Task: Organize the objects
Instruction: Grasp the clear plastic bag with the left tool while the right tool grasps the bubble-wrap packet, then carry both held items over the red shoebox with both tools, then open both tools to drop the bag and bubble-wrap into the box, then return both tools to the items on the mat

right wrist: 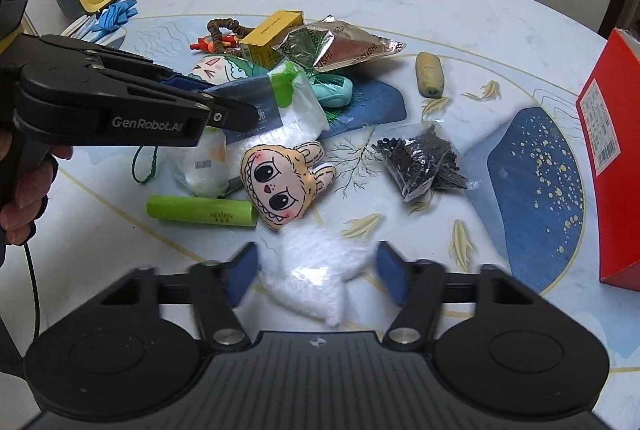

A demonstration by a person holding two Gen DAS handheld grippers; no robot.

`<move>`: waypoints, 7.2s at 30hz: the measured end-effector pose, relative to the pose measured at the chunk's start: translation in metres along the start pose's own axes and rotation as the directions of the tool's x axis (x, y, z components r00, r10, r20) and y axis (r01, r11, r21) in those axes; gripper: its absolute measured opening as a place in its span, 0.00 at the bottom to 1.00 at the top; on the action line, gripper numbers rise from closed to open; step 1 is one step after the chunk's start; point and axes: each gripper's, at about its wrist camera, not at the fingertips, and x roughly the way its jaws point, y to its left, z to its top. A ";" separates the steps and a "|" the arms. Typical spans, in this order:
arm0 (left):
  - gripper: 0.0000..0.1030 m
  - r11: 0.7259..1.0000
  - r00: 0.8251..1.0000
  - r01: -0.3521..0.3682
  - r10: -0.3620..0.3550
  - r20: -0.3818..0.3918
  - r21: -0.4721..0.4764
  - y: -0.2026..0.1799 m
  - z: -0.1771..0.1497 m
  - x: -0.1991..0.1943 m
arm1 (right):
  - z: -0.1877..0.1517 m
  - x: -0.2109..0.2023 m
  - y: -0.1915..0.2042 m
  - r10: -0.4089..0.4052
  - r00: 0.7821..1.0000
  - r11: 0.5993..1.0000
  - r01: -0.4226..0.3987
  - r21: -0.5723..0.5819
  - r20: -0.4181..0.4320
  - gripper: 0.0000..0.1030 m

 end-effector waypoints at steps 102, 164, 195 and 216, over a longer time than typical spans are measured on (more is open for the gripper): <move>0.15 0.967 0.948 0.162 -0.097 -0.303 0.199 -0.334 0.202 0.204 | -0.006 -0.050 -0.393 -0.177 0.980 0.958 0.192 0.212 -0.088 0.38; 0.91 0.985 0.977 0.163 -0.169 0.131 0.055 -0.229 0.154 -0.024 | 0.007 -0.202 -0.270 -0.105 0.956 0.971 0.038 0.236 0.276 0.74; 1.00 0.994 0.994 -0.007 0.020 0.112 -0.112 -0.026 0.057 -0.082 | 0.029 -0.138 -0.080 -0.053 0.970 0.978 0.002 0.210 0.236 0.79; 1.00 0.978 0.993 -0.110 0.116 0.024 -0.177 0.039 0.018 -0.019 | 0.051 -0.033 -0.068 -0.137 0.985 0.974 0.115 0.197 0.106 0.79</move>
